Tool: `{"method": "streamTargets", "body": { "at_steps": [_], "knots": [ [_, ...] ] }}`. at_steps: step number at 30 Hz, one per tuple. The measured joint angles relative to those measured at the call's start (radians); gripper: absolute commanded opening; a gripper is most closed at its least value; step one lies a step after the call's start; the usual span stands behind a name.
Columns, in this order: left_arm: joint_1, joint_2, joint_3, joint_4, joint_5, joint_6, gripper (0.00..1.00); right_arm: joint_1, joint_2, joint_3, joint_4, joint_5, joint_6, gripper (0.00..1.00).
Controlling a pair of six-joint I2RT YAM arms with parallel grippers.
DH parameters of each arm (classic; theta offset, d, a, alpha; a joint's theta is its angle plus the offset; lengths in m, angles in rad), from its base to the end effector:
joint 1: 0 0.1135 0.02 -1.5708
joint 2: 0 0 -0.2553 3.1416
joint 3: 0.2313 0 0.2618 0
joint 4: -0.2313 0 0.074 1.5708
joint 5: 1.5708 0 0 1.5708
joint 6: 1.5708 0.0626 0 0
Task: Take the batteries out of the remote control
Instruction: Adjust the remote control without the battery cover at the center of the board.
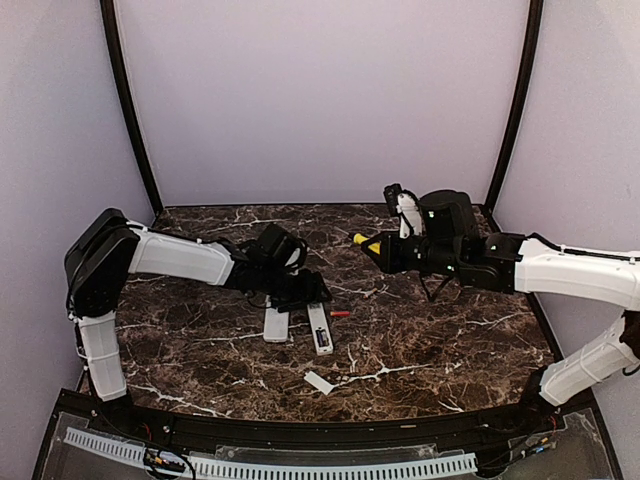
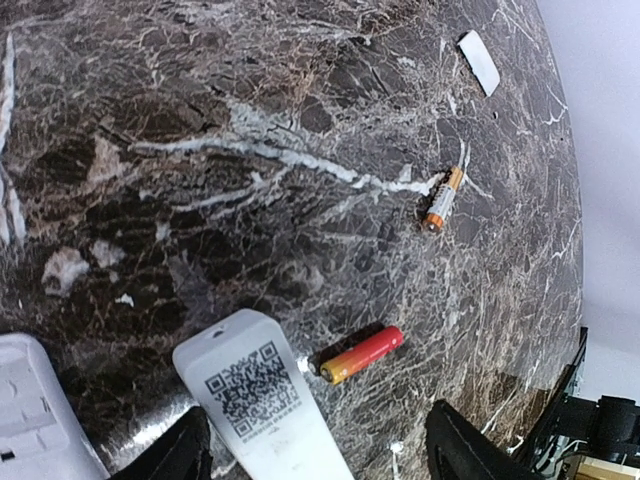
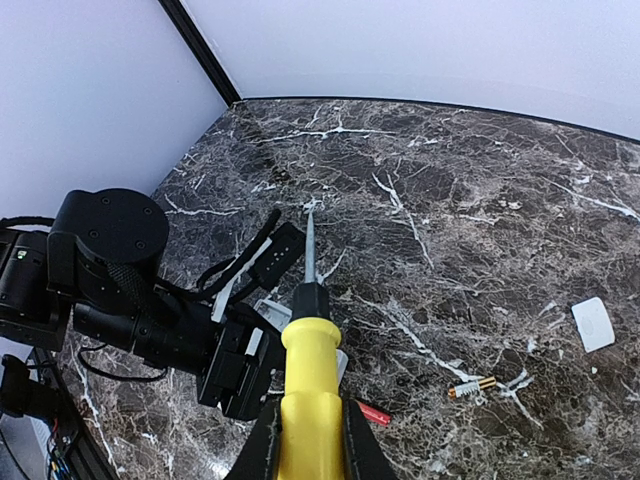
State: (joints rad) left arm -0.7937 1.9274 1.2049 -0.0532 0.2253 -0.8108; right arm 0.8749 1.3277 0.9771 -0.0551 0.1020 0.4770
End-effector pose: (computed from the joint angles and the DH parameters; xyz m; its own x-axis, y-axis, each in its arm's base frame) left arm 0.2960 -0.3209 0.1347 -0.9230 -0.0691 -0.3785 0.1999 0.7544 -0.6253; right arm 0.2252 0.2597 0.2764 -0.5478 0.0567 -0.8347 -0.5088 0.7694 0.3862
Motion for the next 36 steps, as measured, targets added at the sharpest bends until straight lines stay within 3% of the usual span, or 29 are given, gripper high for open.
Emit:
{"method": "streamTargets", "body": {
  "at_steps": [36],
  "knots": [
    [0.016,0.1,0.065,0.082,0.074,0.106,0.69,0.0,0.011,0.001,-0.021,0.006,0.011,0.0]
  ]
}}
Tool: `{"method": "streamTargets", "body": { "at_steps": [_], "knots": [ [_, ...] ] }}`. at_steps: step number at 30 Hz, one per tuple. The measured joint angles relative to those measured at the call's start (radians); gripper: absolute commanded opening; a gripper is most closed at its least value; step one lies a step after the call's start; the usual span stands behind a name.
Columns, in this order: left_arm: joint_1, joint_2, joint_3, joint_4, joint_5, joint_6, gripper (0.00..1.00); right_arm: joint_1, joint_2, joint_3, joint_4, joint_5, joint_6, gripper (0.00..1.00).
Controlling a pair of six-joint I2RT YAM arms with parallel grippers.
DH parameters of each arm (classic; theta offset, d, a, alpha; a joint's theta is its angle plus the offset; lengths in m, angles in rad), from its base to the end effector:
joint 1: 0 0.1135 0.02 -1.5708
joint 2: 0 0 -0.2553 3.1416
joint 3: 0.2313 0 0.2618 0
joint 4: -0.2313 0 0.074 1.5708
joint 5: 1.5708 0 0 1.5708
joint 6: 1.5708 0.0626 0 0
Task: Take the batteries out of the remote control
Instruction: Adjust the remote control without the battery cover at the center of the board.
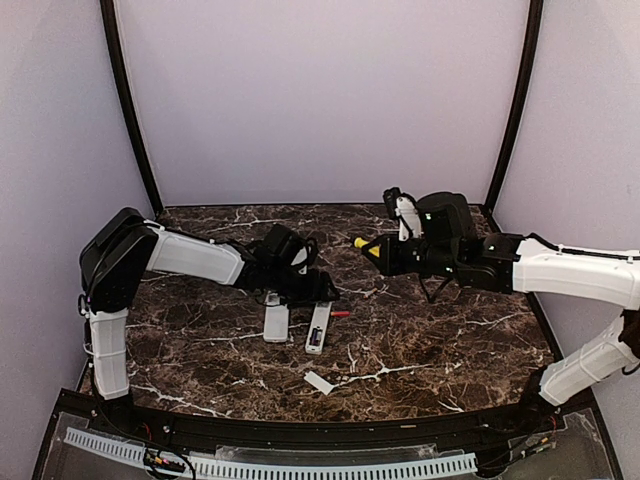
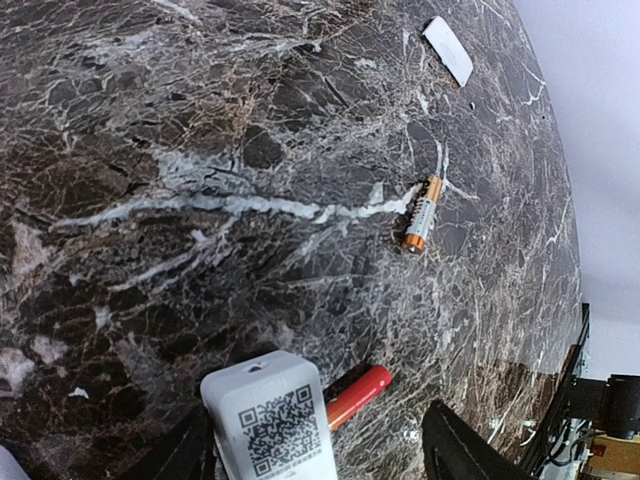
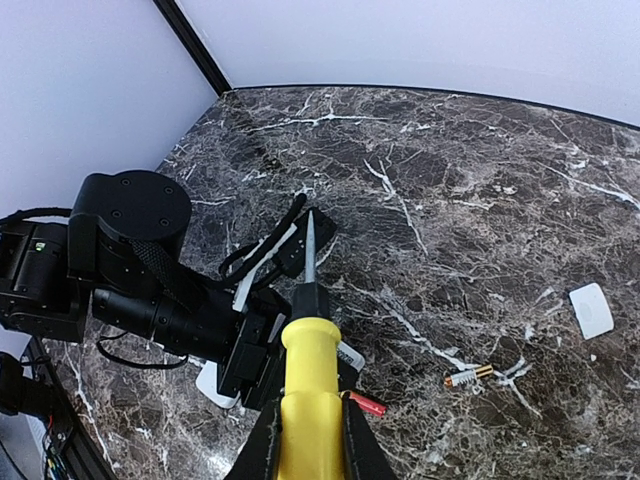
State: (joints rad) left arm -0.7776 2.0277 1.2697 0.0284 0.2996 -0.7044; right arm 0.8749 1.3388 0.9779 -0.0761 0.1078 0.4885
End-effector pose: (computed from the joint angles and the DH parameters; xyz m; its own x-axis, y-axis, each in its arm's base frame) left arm 0.3139 -0.3350 0.1218 -0.8976 0.0154 -0.4406 0.3227 0.7040 -0.6326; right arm 0.2259 0.2600 0.2705 -0.5683 0.0474 -0.8214 -0.4913 0.7813 0.3850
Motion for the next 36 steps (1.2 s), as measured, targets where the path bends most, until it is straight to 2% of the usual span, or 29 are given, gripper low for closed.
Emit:
{"method": "streamTargets", "body": {
  "at_steps": [7,14,20,25,32,36],
  "knots": [
    [0.0,-0.037,0.0,-0.053,-0.039,0.042,0.6,0.0,-0.031,-0.002,-0.067,0.001,0.005,0.0],
    [0.0,-0.135,-0.057,-0.069,-0.055,0.05,0.52,0.0,-0.13,-0.034,-0.167,-0.027,0.044,0.0],
    [0.0,-0.166,-0.132,-0.071,-0.049,0.037,0.46,0.0,-0.17,-0.046,-0.259,-0.137,0.084,0.0],
    [0.0,-0.166,-0.166,-0.06,-0.031,0.02,0.43,0.024,-0.119,-0.038,-0.293,-0.215,0.124,0.0],
    [0.0,-0.166,-0.177,-0.039,-0.006,0.015,0.4,0.109,0.078,0.085,-0.427,-0.246,0.163,0.0],
    [0.0,-0.166,-0.182,-0.018,0.007,0.014,0.38,0.126,0.107,0.098,-0.446,-0.277,0.201,0.0]
  ]
}}
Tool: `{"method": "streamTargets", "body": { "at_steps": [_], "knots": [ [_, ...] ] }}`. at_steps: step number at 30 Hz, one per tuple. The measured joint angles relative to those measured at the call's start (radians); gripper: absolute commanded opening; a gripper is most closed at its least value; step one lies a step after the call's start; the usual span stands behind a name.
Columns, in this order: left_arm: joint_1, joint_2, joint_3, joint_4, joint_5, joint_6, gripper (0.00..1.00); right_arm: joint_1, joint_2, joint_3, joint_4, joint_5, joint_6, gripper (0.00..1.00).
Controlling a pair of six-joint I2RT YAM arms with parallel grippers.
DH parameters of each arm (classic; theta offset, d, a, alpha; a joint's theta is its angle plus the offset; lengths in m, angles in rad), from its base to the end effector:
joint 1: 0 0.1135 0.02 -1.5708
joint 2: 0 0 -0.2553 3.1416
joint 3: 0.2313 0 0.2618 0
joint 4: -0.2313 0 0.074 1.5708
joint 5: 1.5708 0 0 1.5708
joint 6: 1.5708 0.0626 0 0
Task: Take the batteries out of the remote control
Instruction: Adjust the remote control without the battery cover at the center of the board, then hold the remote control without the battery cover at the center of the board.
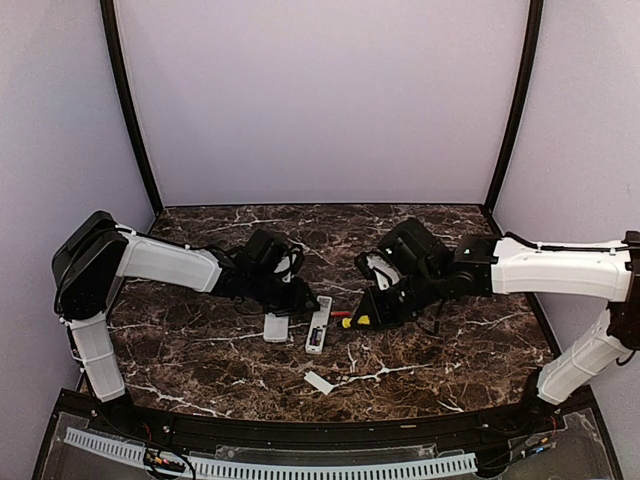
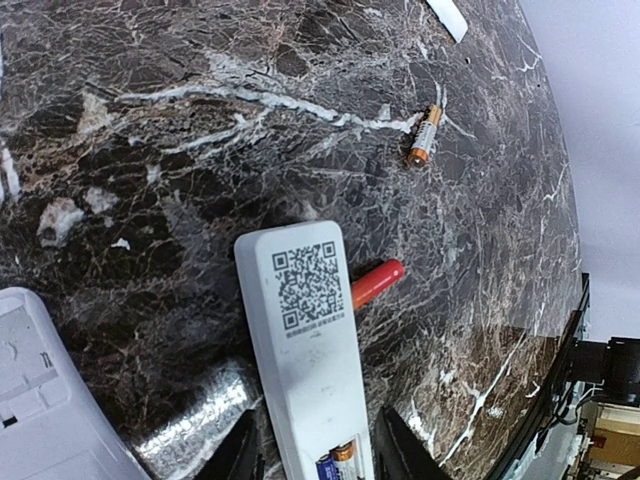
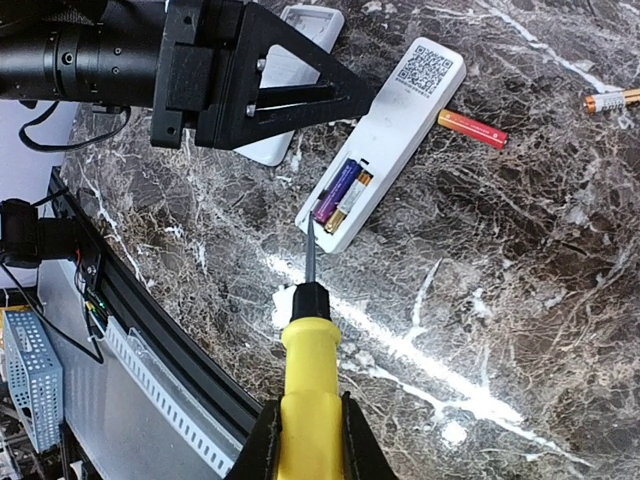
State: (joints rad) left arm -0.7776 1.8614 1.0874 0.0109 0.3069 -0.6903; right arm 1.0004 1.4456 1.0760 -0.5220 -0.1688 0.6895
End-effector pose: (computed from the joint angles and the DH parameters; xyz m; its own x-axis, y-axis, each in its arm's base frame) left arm 0.2817 -0.3039 0.1305 -0.9047 0.0389 -0.4243 0.3220 0.7144 -0.6212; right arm 0.1708 0.2857 0.2251 -0.8882 -0.2232 -0.4015 -0.4169 0.7588 0.5005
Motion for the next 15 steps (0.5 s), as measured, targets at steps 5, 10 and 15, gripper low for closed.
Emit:
{"method": "streamTargets", "body": {
  "at_steps": [5,10,15],
  "knots": [
    [0.0,0.0,-0.005,0.024,0.018,-0.001,0.35,0.005,0.035,0.023,-0.021,-0.04,0.047,0.0],
    [-0.001,0.002,-0.007,0.027,0.026,0.003,0.31,0.008,0.093,0.079,-0.051,-0.06,0.087,0.0],
    [-0.004,0.011,-0.006,0.028,0.034,0.013,0.28,0.008,0.135,0.108,-0.069,-0.076,0.137,0.0]
  ]
}}
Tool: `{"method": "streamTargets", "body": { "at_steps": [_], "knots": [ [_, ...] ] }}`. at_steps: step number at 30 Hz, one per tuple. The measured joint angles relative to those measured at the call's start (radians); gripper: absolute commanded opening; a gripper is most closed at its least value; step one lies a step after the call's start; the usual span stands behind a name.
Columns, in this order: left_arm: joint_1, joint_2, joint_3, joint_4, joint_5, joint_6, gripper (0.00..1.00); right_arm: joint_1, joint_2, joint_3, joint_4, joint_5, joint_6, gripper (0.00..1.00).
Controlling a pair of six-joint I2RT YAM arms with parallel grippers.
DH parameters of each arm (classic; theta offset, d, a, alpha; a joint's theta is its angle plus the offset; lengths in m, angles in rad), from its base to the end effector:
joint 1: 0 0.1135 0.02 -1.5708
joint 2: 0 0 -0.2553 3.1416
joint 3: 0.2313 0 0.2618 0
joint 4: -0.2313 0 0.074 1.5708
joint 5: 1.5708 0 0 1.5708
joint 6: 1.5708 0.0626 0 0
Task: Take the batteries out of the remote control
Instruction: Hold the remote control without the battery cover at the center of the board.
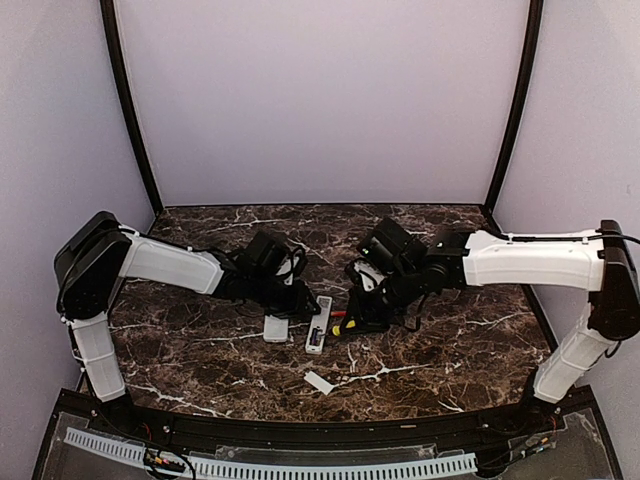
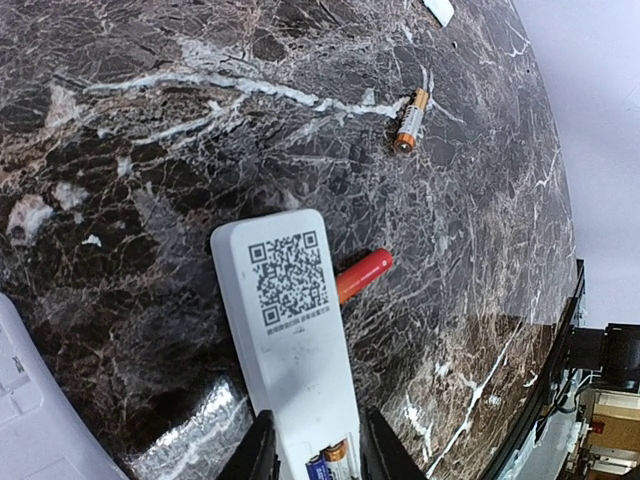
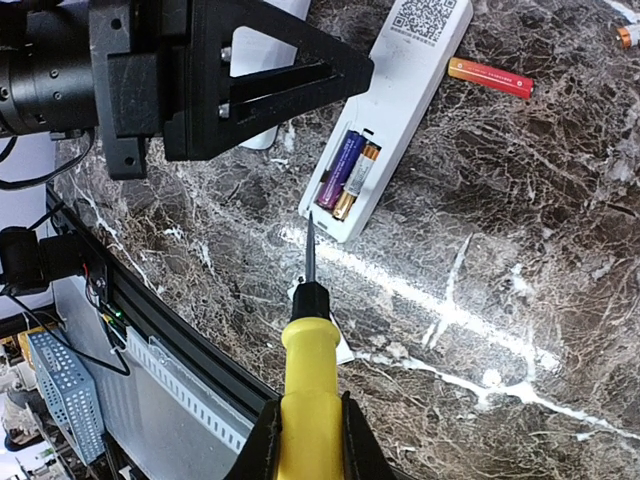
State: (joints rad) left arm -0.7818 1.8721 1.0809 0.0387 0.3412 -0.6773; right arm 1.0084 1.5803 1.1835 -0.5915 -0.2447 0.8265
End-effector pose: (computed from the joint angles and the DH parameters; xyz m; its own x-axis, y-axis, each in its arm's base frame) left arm 0.2795 -0.3070 0.1274 -0.9027 0.0640 -0.4255 0.3485 0.6888 -0.6357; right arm 0.1763 0.3082 0.2131 -0.9577 -0.1810 -0.2239 -0.2766 0.7937 0.5417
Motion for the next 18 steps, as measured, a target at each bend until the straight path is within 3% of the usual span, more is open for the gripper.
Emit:
{"method": "streamTargets", "body": {
  "at_steps": [18],
  "knots": [
    [-0.002,0.034,0.005,-0.003,0.01,0.037,0.19,0.0,0.186,0.188,-0.146,0.011,0.065,0.0]
  ]
}}
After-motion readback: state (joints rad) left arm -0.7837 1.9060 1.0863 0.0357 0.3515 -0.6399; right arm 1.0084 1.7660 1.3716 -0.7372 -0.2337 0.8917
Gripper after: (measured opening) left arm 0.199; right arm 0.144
